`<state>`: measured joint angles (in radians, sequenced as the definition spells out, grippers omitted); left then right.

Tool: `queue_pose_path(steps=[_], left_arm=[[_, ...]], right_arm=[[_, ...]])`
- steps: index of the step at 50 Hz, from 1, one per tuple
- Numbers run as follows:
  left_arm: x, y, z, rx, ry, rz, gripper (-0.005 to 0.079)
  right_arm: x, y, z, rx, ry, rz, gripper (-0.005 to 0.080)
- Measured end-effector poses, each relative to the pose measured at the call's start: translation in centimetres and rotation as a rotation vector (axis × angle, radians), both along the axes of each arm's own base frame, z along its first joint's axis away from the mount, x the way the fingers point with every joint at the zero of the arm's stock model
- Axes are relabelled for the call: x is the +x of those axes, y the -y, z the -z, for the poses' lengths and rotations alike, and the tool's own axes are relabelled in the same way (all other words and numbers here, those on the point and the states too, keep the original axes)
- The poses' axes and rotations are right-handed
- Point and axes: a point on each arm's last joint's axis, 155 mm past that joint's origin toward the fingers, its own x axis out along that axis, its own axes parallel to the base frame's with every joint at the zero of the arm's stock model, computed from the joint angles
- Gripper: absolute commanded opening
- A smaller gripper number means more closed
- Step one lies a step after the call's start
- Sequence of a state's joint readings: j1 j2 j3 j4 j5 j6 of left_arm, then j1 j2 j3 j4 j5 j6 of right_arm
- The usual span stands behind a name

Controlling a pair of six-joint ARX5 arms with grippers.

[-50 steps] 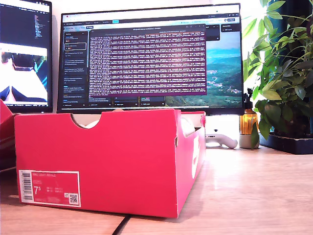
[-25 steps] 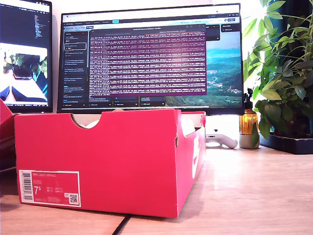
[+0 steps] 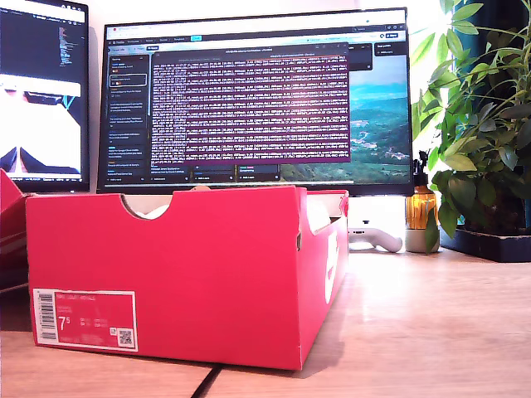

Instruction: Pack the white shoes by picking the first shoe and placing it inside the red shoebox, left side, then picking and rotating the second shoe and placing it in the shoebox

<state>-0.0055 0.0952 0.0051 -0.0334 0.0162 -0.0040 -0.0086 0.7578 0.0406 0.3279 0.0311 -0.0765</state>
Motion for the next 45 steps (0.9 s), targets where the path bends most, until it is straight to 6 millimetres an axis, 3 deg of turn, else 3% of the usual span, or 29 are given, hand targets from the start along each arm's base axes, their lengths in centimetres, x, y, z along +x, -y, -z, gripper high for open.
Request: queue_pose_path(steps=[16,29,45], left_arm=[[-0.4,-0.7,-0.4,-0.016,0.02,-0.029,-0.0019],[-0.4,-0.8,-0.3,-0.016,0.017,-0.033,-0.0019],[-0.4,-1.5,-0.3,-0.023,0.016,-0.064,-0.0019]], right_arm=[[-0.6,-0.4,-4.0,0.006,0.149,-0.021,-0.0013],[-1.8,-1.3,-5.4,0.024,0.2,-0.068,-0.0013],[-3.5,-2.4,-4.1,0.091,0.156,-0.105,-0.0013]])
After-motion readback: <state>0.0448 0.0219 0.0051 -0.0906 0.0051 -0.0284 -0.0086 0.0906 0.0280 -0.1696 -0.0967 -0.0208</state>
